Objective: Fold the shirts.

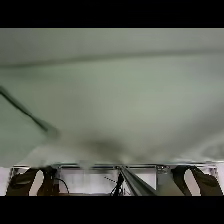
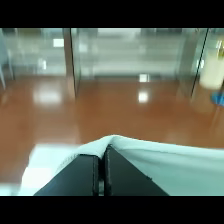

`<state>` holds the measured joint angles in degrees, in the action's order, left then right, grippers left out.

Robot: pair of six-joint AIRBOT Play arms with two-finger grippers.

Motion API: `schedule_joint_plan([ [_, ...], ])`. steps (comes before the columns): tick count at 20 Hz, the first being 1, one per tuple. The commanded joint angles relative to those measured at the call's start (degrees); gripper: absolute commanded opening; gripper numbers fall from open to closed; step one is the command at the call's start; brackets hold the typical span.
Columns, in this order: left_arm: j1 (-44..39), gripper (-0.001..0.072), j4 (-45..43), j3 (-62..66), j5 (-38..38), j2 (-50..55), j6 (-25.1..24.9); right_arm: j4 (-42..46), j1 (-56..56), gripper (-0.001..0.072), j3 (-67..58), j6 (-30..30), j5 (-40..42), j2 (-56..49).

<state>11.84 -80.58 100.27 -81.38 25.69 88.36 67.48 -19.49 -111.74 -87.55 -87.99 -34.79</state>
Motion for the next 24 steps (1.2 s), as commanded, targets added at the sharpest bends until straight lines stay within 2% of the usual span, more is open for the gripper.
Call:
schedule_joint_plan([
  [1,0.0,0.0025,-0.2,-9.9,-2.9,-0.3,2.4,0.5,0.0,0.0024,9.6,-1.0,-2.4,1.4],
  [3,0.0,0.0024,4.4,-20.6,1.3,0.8,2.4,-2.4,0.0,0.0024,19.3,0.7,0.0,1.4],
  [4,-0.1,0.0024,7.6,-26.5,6.1,1.8,1.7,-4.1,0.0,0.0024,25.1,1.9,2.0,1.0],
  [5,-0.1,0.0024,11.0,-31.5,10.7,3.4,-1.3,-6.1,0.0,0.0024,30.8,4.4,4.9,0.0],
  [6,-0.1,0.0025,13.8,-35.9,14.5,6.2,-3.4,-7.9,0.0,0.0024,36.1,6.6,8.4,-1.5],
  [9,-0.1,0.0025,17.2,-42.0,22.3,18.8,-3.9,-13.2,0.4,0.0024,47.1,12.2,18.5,-10.3],
  [12,-0.1,0.0025,23.6,-40.9,30.3,33.0,-3.9,-15.0,4.0,0.0024,47.5,16.2,27.4,-25.4],
  [15,-0.6,0.0025,30.4,-36.7,36.6,45.2,-3.9,-15.0,7.4,0.0024,38.7,16.4,32.7,-41.8],
  [19,-2.4,0.0025,31.6,-28.9,32.2,56.6,-3.9,-15.1,7.8,0.0024,21.4,9.9,28.1,-59.4],
  [23,-3.0,0.0025,31.5,-28.5,27.4,60.3,-4.0,-15.0,7.8,0.0025,17.1,7.6,24.6,-65.5],
  [24,-3.0,0.0025,31.5,-28.5,25.5,60.7,-6.3,-14.7,7.8,0.0025,17.1,7.7,23.5,-65.9],
])
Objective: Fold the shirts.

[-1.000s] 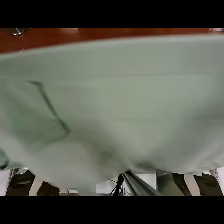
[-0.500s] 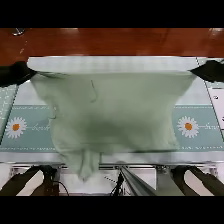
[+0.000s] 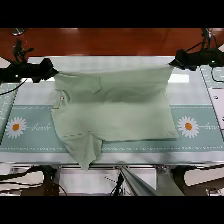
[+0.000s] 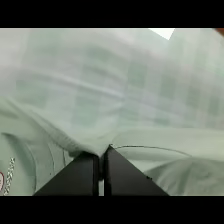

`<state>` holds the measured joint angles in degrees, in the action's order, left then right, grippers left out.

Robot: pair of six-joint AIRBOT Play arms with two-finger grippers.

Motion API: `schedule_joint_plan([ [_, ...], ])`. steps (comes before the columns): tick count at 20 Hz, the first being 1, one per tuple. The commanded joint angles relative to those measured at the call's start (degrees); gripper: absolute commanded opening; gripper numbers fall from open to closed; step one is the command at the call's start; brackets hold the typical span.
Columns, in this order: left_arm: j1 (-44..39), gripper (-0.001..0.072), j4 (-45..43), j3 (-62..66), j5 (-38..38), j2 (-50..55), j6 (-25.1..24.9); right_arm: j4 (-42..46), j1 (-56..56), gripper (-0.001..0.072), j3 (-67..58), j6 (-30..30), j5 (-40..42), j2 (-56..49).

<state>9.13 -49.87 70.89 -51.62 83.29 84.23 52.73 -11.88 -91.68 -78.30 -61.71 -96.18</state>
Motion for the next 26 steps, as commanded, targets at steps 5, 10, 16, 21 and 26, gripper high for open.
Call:
schedule_joint_plan([
  [5,2.7,0.0026,0.5,0.9,-14.6,2.6,-3.7,0.3,-2.4,0.0025,-3.0,-0.4,-11.0,-3.8],
  [10,3.7,0.0026,-10.2,-4.3,-23.9,2.7,-3.4,6.2,-3.1,0.0025,1.9,2.6,-21.9,-3.7],
  [16,0.8,0.0698,-9.9,-11.1,-23.1,3.6,-3.6,6.0,-1.5,0.0570,11.1,0.3,-15.8,-3.7],
  [21,5.7,0.0706,-15.7,-9.0,-33.6,-1.3,-2.3,19.5,-6.0,0.0625,12.5,-0.6,-20.3,4.6],
  [26,11.2,0.0705,-18.8,-30.3,-29.1,-15.5,-1.3,14.7,-14.9,0.0623,36.6,-4.9,-4.8,22.4],
])
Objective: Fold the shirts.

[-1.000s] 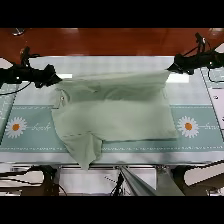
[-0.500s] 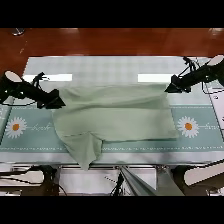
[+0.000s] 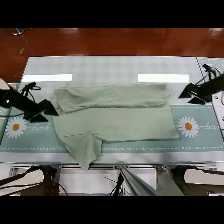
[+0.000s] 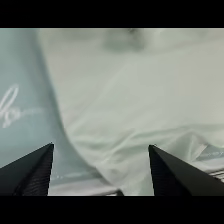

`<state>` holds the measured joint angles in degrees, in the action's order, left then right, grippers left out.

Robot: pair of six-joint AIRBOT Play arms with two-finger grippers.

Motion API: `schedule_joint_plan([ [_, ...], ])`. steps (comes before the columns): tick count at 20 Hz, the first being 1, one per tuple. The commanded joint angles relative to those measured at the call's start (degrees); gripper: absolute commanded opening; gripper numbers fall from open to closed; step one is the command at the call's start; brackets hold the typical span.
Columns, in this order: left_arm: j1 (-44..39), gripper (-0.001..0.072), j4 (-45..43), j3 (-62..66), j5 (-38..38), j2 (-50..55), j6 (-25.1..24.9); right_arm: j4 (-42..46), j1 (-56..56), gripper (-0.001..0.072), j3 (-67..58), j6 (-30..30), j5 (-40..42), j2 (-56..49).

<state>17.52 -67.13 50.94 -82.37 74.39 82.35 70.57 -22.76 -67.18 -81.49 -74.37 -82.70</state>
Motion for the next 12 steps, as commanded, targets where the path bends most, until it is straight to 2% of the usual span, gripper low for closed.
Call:
schedule_joint_plan([
  [1,3.6,0.0705,0.2,-15.1,2.2,-8.9,0.2,-7.7,-4.3,0.0623,17.6,0.1,9.7,12.2],
  [3,4.4,0.0705,4.9,-23.4,2.7,-13.6,-2.6,-17.7,-3.9,0.0623,26.8,4.9,12.7,18.1],
  [6,4.2,0.0704,11.1,-31.3,8.4,-19.6,-2.7,-29.6,-3.9,0.0623,34.2,11.3,13.4,23.0],
  [9,4.2,0.0704,17.6,-31.6,10.0,-21.2,-3.8,-30.9,-3.9,0.0623,34.9,11.9,12.3,23.6],
  [12,4.2,0.0705,17.6,-31.6,10.8,-21.1,-3.9,-32.0,-3.9,0.0623,34.9,11.9,11.4,23.6],
])
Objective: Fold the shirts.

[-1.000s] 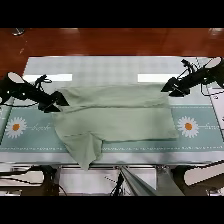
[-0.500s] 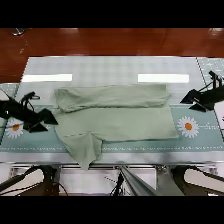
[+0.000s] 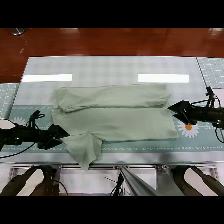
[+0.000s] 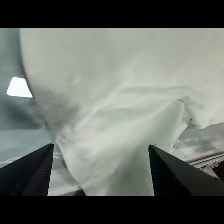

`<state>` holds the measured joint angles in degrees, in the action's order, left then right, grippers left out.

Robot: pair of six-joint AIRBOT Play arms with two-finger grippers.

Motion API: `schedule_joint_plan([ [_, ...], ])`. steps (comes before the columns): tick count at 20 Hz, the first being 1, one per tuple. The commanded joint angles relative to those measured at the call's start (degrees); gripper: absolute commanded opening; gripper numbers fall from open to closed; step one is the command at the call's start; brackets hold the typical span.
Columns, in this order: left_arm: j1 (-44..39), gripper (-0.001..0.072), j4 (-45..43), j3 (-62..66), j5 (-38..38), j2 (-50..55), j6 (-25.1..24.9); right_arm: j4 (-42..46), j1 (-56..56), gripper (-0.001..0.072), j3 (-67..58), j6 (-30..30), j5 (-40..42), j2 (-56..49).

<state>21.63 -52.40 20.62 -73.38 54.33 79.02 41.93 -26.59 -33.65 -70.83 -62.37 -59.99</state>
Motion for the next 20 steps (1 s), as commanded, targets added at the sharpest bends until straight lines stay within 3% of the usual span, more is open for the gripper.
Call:
schedule_joint_plan([
  [1,0.1,0.0704,2.9,-1.3,2.1,-1.0,-0.6,-3.5,-0.1,0.0623,1.3,1.2,-0.8,0.9],
  [9,0.1,0.0704,-2.7,-1.4,0.5,-0.7,-0.4,-3.7,-0.1,0.0623,1.3,1.1,-1.1,0.9],
  [13,-3.5,0.0703,4.1,-5.1,6.6,-0.7,-0.6,-3.7,-0.1,0.0623,1.3,1.0,-1.0,0.9],
  [17,-11.8,0.0701,4.5,-8.5,11.5,-0.1,-1.9,-3.2,-0.3,0.0622,1.3,-0.7,0.9,0.9],
  [18,-12.2,0.0650,4.5,-8.4,11.6,-0.1,-2.1,-2.2,-1.3,0.0622,1.0,-1.5,1.0,0.9],
  [19,-11.8,0.0281,4.4,-8.2,11.6,-0.1,-2.3,-0.9,-3.4,0.0622,0.5,-2.4,0.4,0.9],
  [20,-11.2,0.0038,4.6,-7.9,11.4,-0.1,-3.2,1.0,-5.8,0.0623,0.3,-2.4,-0.5,0.9],
])
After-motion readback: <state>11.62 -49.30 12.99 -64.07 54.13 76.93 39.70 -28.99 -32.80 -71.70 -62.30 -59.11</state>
